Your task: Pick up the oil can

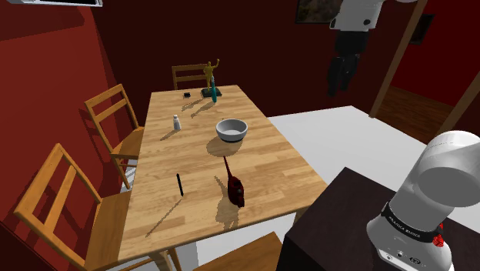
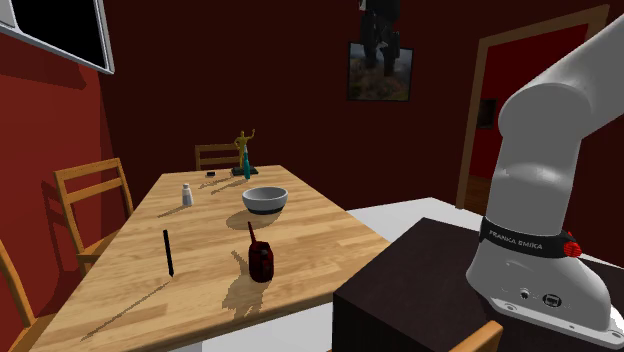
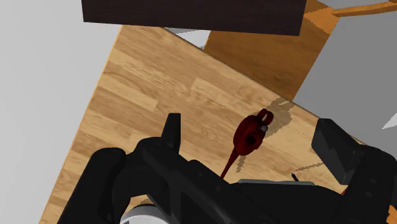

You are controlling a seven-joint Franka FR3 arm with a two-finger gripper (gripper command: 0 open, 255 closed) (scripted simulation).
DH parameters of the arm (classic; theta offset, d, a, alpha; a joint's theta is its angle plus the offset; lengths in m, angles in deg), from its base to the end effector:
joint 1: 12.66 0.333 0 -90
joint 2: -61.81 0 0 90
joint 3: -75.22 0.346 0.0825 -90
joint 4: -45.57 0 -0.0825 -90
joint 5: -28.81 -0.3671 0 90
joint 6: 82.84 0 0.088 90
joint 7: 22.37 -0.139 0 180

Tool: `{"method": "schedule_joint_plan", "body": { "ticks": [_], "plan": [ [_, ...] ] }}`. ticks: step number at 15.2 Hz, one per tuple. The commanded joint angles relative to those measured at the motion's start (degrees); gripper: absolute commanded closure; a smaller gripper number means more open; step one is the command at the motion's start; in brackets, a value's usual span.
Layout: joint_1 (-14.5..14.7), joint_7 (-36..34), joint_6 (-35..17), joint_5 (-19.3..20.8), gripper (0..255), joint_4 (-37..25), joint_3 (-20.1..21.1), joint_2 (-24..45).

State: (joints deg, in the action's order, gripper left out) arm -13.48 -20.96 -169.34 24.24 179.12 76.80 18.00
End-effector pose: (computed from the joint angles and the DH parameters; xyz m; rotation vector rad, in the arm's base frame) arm 0.2667 0.0177 0.5804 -3.0788 -0.0497 0.0865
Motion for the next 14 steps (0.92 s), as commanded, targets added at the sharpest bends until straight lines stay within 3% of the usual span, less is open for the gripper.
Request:
{"method": "schedule_joint_plan", "body": {
  "ticks": [1,14],
  "plan": [
    [0.0,0.0,0.0,0.0,0,0.0,0.0,0.0],
    [-0.1,-9.5,-28.3,-5.8,0,11.0,6.6,14.6]
  ]
}}
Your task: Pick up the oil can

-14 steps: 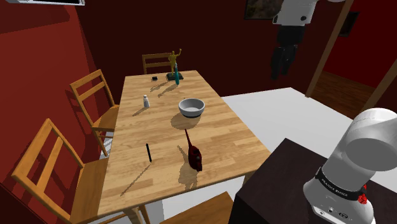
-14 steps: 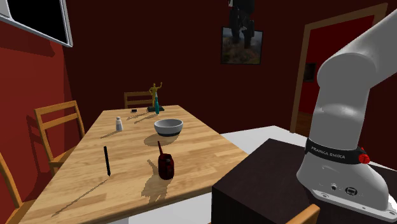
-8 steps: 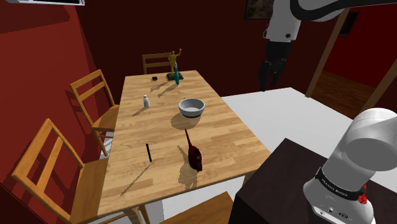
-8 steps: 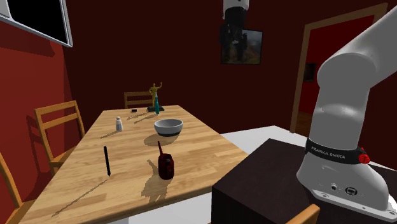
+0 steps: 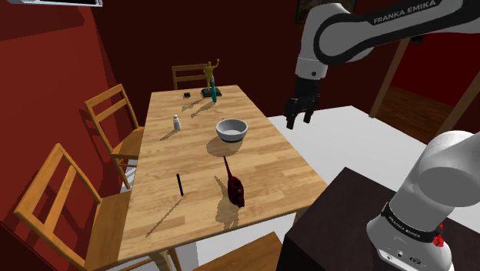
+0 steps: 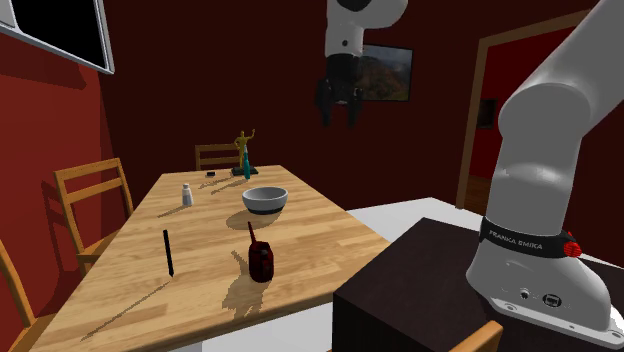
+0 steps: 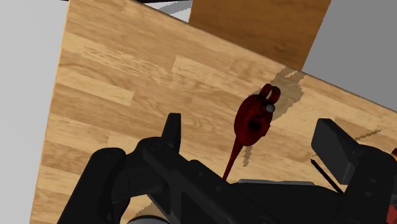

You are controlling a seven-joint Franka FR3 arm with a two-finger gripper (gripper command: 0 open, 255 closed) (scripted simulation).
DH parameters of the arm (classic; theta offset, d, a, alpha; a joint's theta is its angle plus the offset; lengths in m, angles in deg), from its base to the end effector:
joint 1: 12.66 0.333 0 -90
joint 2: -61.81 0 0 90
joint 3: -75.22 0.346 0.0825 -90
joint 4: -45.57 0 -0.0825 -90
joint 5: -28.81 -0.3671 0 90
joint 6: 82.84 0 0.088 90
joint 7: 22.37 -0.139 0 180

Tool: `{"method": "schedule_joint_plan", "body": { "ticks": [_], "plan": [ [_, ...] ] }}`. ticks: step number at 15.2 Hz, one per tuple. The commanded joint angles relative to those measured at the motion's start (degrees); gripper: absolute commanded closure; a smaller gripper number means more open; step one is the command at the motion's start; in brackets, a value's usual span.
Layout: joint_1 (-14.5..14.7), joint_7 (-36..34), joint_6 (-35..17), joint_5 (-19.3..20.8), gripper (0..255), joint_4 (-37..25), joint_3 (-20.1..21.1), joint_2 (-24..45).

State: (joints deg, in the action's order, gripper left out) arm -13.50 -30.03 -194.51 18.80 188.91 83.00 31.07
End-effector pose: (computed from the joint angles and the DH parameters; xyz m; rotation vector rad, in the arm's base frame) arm 0.3470 0.0618 0.4657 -3.0479 0.1499 0.0438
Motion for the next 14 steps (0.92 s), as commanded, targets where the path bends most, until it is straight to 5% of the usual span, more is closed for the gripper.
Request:
{"method": "schedule_joint_plan", "body": {
  "ticks": [1,14],
  "plan": [
    [-0.1,-1.1,-5.3,-0.7,0,1.5,0.9,3.3],
    [-0.3,-11.2,-31.4,-0.6,0,-3.8,5.4,31.7]
  ]
}}
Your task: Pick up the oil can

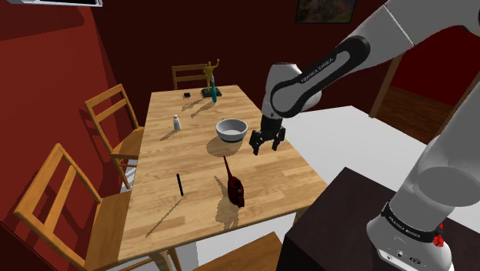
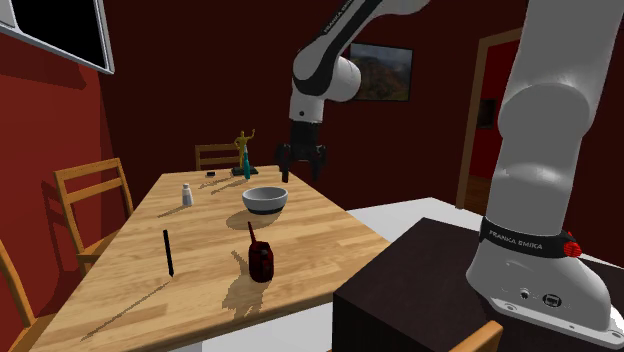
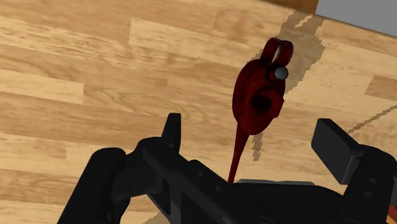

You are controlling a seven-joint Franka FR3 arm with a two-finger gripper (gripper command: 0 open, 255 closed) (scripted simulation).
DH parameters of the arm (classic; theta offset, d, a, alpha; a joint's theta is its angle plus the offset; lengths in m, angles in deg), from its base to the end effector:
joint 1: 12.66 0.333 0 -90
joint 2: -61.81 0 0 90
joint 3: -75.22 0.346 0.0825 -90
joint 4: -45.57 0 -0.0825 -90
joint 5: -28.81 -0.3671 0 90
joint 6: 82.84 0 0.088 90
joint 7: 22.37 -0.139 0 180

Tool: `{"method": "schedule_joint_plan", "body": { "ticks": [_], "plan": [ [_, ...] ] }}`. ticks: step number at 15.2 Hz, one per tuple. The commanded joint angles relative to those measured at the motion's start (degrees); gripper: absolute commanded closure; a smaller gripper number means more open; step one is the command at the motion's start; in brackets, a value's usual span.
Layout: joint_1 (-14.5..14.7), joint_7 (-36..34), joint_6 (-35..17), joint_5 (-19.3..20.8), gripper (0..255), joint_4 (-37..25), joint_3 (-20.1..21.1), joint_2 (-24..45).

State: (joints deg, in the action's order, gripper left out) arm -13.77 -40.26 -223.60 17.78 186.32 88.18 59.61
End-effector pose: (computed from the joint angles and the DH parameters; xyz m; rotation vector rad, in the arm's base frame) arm 0.4569 0.0996 0.3256 -2.9958 0.3801 -0.0107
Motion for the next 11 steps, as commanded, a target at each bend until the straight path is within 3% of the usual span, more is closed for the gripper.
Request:
{"method": "schedule_joint_plan", "body": {
  "ticks": [1,11],
  "plan": [
    [0.1,-1.9,-3.9,0.9,0,-2.2,0.2,5.6],
    [3.4,-10.4,-15.1,5.1,0,-16.6,-2.5,29.0]
  ]
}}
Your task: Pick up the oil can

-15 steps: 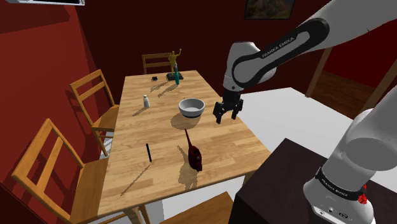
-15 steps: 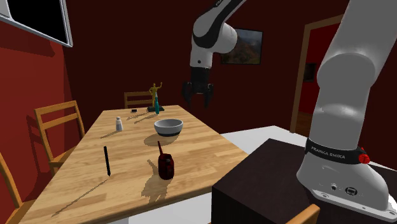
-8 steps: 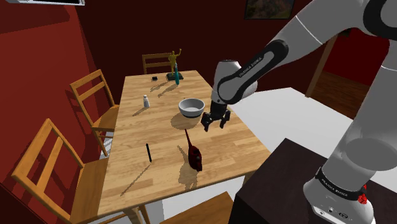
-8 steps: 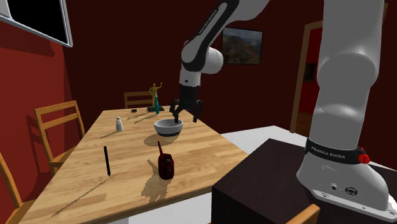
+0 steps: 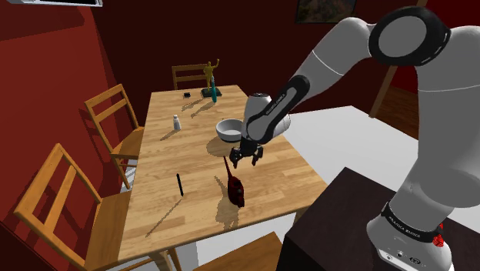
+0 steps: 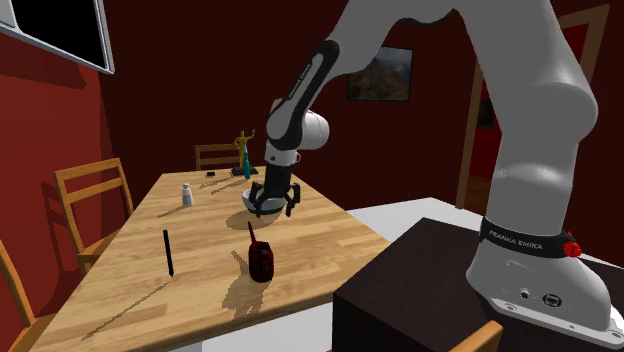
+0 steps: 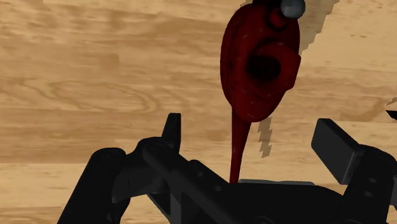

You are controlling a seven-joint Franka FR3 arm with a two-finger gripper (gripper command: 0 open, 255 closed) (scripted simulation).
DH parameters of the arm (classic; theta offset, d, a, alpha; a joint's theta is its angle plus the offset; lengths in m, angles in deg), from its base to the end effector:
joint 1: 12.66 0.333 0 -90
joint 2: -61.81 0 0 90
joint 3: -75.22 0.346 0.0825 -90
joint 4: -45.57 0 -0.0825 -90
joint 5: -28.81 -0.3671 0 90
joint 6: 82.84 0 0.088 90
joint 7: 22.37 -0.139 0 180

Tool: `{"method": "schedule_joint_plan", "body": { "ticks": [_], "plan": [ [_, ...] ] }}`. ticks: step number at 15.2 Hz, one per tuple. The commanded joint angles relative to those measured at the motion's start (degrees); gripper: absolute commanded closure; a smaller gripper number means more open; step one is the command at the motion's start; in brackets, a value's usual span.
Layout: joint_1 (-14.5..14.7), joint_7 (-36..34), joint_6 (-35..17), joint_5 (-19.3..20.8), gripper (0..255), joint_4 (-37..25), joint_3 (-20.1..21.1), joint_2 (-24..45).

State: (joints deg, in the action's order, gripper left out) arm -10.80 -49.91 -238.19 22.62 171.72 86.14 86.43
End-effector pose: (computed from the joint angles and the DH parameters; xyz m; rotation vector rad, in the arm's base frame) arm 0.5564 0.1242 0.2056 -2.9403 0.5569 -0.0523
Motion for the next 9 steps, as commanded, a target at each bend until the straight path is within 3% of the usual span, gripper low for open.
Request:
{"method": "schedule_joint_plan", "body": {
  "ticks": [1,9],
  "plan": [
    [0.9,-1.4,-1.1,0.5,0,-3.8,-0.8,4.5],
    [3.5,-5.2,-3.3,0.6,0,-19.5,-3.3,20.7]
  ]
}}
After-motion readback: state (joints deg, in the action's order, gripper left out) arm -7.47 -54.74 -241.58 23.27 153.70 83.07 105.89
